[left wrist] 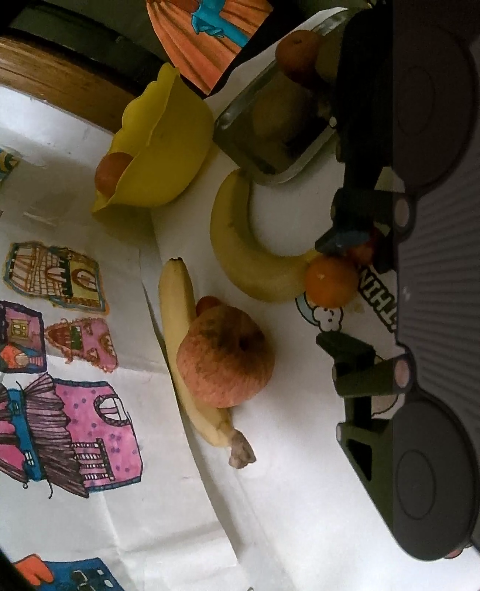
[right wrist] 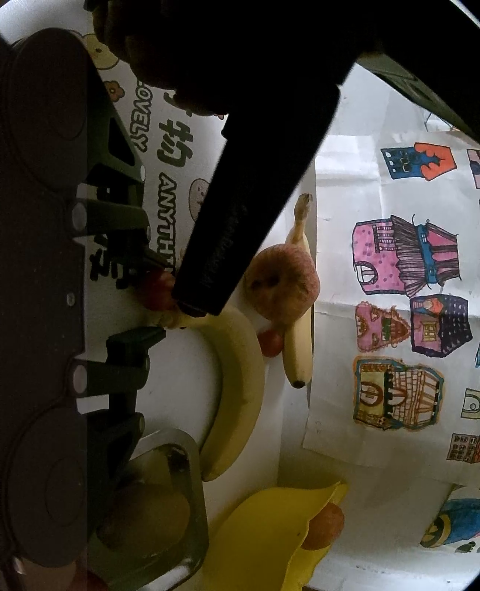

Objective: Organize fruits
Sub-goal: 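Grasp a red cherry tomato with the right tool while the left tool grasps a small orange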

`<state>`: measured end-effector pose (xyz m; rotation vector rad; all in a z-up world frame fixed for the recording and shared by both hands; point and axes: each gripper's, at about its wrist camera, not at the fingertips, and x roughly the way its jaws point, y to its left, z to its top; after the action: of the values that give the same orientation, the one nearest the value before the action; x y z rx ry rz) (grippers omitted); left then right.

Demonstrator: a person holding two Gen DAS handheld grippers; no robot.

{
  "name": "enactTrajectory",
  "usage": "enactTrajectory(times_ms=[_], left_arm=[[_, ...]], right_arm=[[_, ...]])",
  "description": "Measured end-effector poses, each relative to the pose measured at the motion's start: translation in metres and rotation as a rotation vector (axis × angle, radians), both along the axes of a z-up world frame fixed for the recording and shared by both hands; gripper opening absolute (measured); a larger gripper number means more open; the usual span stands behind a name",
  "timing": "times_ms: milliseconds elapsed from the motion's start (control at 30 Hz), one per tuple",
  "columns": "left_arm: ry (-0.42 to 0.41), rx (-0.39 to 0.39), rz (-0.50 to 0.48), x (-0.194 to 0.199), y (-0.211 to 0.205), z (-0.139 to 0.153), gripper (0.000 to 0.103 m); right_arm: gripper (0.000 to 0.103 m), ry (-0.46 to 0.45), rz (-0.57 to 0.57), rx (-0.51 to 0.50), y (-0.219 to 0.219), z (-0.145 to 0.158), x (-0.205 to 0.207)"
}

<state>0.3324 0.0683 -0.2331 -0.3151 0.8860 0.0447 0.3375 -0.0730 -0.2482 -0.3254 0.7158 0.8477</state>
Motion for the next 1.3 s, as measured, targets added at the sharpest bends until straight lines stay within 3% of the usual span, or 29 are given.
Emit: enactTrajectory(times_ms=[200,867,1167,1200,1300], left_arm=[[-0.002,-0.002,-0.027,0.000,-0.004,0.001,0.036],[-0.005,-0.002,0.110,-0.025,0.012,0.004,0.035],[-0.006,-0.001,0.123,-0.029,0.010,0.005,0.035],[-0.006,-0.001,0.124,-0.029,0.010,0.005,0.035],[-0.007,0.001,0.121,-0.030,0.009,0.005,0.035]], right_arm=[[0.035,0.013,-0.004,0.005,0.000,0.000,0.001],[0.042,0.036,-0.037,0.027,-0.002,-0.004,0.004],[0.030,0.042,-0.041,0.052,-0.003,-0.004,-0.001],[0.025,0.046,-0.040,0.058,-0.004,-0.004,-0.001],[0.025,0.029,-0.042,0.054,-0.004,-0.004,-0.004]])
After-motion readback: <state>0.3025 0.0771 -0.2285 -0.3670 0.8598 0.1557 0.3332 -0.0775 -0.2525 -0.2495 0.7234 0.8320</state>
